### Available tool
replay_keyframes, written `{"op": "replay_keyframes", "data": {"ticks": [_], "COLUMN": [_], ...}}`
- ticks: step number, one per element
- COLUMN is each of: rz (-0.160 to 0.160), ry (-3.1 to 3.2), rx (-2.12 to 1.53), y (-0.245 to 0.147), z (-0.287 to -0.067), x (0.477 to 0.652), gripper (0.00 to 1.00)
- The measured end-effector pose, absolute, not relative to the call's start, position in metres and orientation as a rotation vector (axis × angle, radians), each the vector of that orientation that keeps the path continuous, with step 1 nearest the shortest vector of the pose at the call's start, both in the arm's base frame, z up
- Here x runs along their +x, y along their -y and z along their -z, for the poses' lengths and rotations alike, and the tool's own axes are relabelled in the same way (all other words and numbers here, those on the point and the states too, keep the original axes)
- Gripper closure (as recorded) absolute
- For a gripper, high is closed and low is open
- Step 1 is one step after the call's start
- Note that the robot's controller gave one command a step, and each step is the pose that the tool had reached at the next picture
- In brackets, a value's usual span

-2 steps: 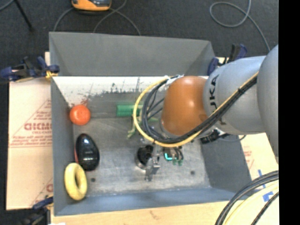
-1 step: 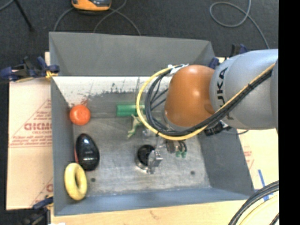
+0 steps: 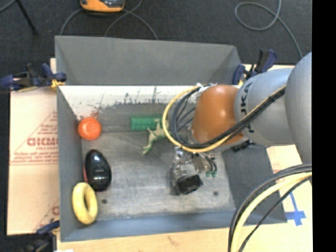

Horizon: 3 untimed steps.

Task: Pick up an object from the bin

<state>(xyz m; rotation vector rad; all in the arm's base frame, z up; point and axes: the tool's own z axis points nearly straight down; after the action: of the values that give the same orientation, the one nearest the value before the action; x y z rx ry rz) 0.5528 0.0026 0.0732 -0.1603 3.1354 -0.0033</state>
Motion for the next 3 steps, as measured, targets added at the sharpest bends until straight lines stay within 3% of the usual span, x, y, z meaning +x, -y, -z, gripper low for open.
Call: {"op": "replay_keyframes", "data": {"ticks": [1,2,3], "rz": [0.0,-0.001,-0.002], "ry": [-3.133,-3.133,-3.138], "rx": [-0.157,-0.156,-0.189], "y": [-0.004,-0.004,0.027], "z": [-0.072,-0.072,-0.1], "x": [0.553,0.553,0.508], "gripper": [0.0,0.0,0.0]}}
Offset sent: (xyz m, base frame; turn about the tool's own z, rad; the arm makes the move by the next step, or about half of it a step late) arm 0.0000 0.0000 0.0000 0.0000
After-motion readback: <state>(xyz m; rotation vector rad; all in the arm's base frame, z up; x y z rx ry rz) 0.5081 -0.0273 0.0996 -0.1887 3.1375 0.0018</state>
